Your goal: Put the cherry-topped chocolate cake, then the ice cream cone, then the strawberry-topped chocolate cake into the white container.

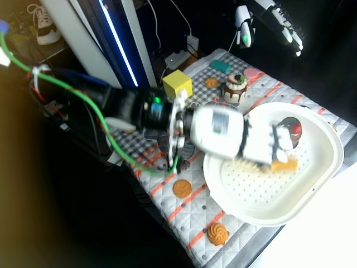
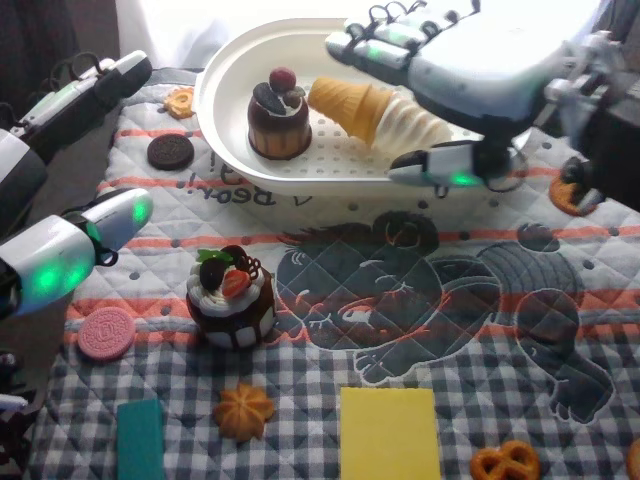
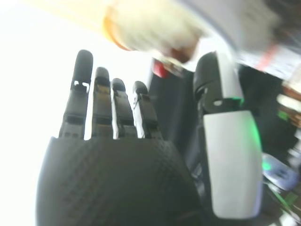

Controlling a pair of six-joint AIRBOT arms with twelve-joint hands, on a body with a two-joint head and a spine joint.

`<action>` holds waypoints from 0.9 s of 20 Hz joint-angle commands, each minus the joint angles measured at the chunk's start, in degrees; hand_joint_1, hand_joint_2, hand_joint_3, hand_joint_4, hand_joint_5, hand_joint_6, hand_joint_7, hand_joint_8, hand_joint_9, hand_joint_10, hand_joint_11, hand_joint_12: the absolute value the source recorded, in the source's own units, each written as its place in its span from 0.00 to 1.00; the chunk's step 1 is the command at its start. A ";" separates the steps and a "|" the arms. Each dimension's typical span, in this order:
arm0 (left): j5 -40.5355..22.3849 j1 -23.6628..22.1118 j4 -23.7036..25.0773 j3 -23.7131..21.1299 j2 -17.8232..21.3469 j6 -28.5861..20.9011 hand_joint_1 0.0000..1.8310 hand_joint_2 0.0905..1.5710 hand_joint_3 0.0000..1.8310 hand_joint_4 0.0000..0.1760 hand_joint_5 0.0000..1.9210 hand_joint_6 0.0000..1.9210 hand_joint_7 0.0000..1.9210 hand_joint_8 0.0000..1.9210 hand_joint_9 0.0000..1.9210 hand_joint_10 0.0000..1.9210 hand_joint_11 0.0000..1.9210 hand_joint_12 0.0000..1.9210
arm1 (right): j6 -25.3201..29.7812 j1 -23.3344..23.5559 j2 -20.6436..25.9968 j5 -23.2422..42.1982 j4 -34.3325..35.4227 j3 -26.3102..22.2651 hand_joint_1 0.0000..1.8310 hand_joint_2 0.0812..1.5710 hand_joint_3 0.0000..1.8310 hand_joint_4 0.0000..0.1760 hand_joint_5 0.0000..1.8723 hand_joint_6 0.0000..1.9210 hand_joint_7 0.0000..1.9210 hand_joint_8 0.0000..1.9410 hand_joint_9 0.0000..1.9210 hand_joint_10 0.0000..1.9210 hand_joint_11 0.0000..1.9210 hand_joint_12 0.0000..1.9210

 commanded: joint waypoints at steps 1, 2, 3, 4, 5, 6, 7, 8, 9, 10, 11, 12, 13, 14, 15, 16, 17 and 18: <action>-7.81 -0.17 1.20 -0.22 0.36 -0.28 0.34 0.87 0.00 0.54 0.06 0.00 0.01 0.00 0.03 0.00 0.00 0.31 | -0.11 -0.58 1.80 8.77 -1.14 -1.41 0.48 0.70 0.00 0.00 0.00 0.00 0.00 0.00 0.03 0.02 0.00 0.86; -7.99 0.01 1.03 -0.32 0.46 -0.28 0.34 0.87 0.00 0.54 0.06 0.00 0.01 0.00 0.03 0.00 0.00 0.31 | -0.07 -1.41 3.10 10.16 -1.87 -3.09 0.48 0.70 0.00 0.00 0.00 0.00 0.00 0.00 0.03 0.02 0.00 0.86; -8.27 0.28 0.88 -0.47 0.61 -0.28 0.32 0.86 0.00 0.57 0.06 0.00 0.01 0.00 0.02 0.00 0.00 0.26 | 0.10 -3.05 5.45 12.79 -3.53 -6.06 0.41 0.69 0.00 0.01 0.00 0.00 0.02 0.01 0.00 0.34 0.00 0.89; -8.43 0.51 0.83 -0.61 0.74 -0.29 0.31 0.85 0.00 0.53 0.06 0.00 0.00 0.00 0.02 0.00 0.00 0.23 | 0.39 -4.70 7.53 15.04 -4.67 -8.48 0.38 0.70 0.00 0.07 0.00 0.00 0.02 0.01 0.00 0.33 0.00 0.88; -8.55 0.78 0.82 -0.72 0.82 -0.29 0.32 0.85 0.00 0.54 0.06 0.00 0.00 0.00 0.00 0.00 0.00 0.19 | 1.79 -6.36 9.22 17.45 -6.07 -10.47 0.38 0.71 0.00 0.11 0.01 0.01 0.03 0.01 0.00 0.32 0.00 0.88; -8.56 0.98 0.83 -0.85 0.93 -0.29 0.32 0.85 0.00 0.54 0.06 0.00 0.00 0.00 0.00 0.00 0.00 0.19 | 3.68 -8.14 10.70 19.88 -7.53 -11.89 0.38 0.71 0.00 0.11 0.01 0.01 0.03 0.01 0.00 0.32 0.00 0.88; -8.53 1.14 0.90 -0.97 1.05 -0.29 0.34 0.86 0.00 0.54 0.06 0.00 0.00 0.00 0.00 0.00 0.00 0.19 | 5.27 -9.38 11.96 21.69 -8.74 -12.99 0.37 0.72 0.00 0.19 0.02 0.01 0.04 0.01 0.00 0.28 0.00 0.84; -8.47 1.39 1.19 -1.17 1.21 -0.29 0.37 0.86 0.00 0.51 0.06 0.00 0.00 0.00 0.00 0.00 0.00 0.19 | 6.64 -11.26 13.39 23.69 -9.67 -14.37 0.37 0.72 0.00 0.09 0.04 0.02 0.06 0.02 0.00 0.34 0.00 0.78; -8.13 1.75 1.76 -1.49 1.51 -0.29 0.39 0.86 0.00 0.43 0.06 0.00 0.00 0.00 0.00 0.00 0.00 0.14 | 7.66 -13.73 15.02 26.51 -10.30 -16.14 0.37 0.73 0.00 0.06 0.04 0.01 0.07 0.02 0.00 0.26 0.00 0.64; -7.82 1.93 2.22 -1.74 1.74 -0.29 0.37 0.84 0.00 0.40 0.06 0.00 0.03 0.00 0.01 0.00 0.00 0.06 | 7.85 -15.12 16.06 28.03 -10.48 -17.19 0.38 0.74 0.00 0.06 0.03 0.01 0.04 0.01 0.00 0.08 0.00 0.37; -7.36 2.13 2.89 -2.03 2.03 -0.29 0.37 0.84 0.00 0.40 0.06 0.00 0.03 0.00 0.01 0.00 0.00 0.06 | 8.28 -16.82 17.28 29.77 -10.87 -18.44 0.38 0.74 0.00 0.06 0.03 0.01 0.04 0.01 0.00 0.08 0.00 0.37; -6.49 2.26 3.69 -2.22 2.30 -0.29 0.39 0.82 0.00 0.33 0.06 0.00 0.06 0.01 0.02 0.01 0.01 0.01 | 9.26 -19.16 18.86 31.72 -11.17 -19.77 0.41 0.75 0.00 0.07 0.02 0.01 0.03 0.00 0.04 0.03 0.00 0.19; -5.45 2.26 4.39 -2.24 2.45 -0.29 0.40 0.80 0.01 0.30 0.05 0.00 0.05 0.01 0.03 0.01 0.00 0.08 | 10.08 -21.05 20.03 33.16 -11.22 -20.67 0.41 0.76 0.00 0.07 0.01 0.01 0.04 0.00 0.05 0.03 0.00 0.28; -4.00 2.21 5.29 -2.24 2.72 -0.29 0.40 0.80 0.01 0.30 0.05 0.00 0.05 0.01 0.03 0.01 0.00 0.08 | 10.37 -22.95 21.21 34.70 -11.22 -21.56 0.41 0.76 0.00 0.07 0.01 0.01 0.04 0.00 0.05 0.03 0.00 0.28; -2.27 1.92 6.20 -2.25 3.08 -0.29 0.39 0.78 0.00 0.30 0.04 0.00 0.03 0.00 0.01 0.00 0.00 0.10 | 10.47 -24.94 22.48 36.14 -11.19 -22.43 0.40 0.76 0.00 0.01 0.02 0.01 0.04 0.00 0.05 0.04 0.00 0.32; -0.59 1.60 7.17 -2.25 3.41 -0.29 0.39 0.77 0.00 0.16 0.05 0.00 0.03 0.00 0.01 0.00 0.00 0.10 | 10.58 -26.50 23.38 37.22 -10.82 -23.17 0.40 0.75 0.00 0.00 0.02 0.01 0.06 0.01 0.07 0.05 0.00 0.36; 1.83 1.04 8.64 -2.21 3.81 -0.28 0.39 0.75 0.00 0.07 0.03 0.00 0.01 0.00 0.00 0.00 0.01 0.01 | 10.63 -28.29 24.46 38.44 -10.11 -24.09 0.40 0.75 0.00 0.03 0.02 0.01 0.07 0.00 0.07 0.05 0.00 0.27; 4.22 0.35 9.84 -2.01 3.95 -0.28 0.36 0.75 0.00 0.26 0.01 0.00 0.00 0.00 0.00 0.00 0.00 0.00 | 10.63 -29.32 24.91 39.14 -9.53 -24.46 0.40 0.75 0.00 0.03 0.02 0.00 0.06 0.00 0.07 0.05 0.00 0.24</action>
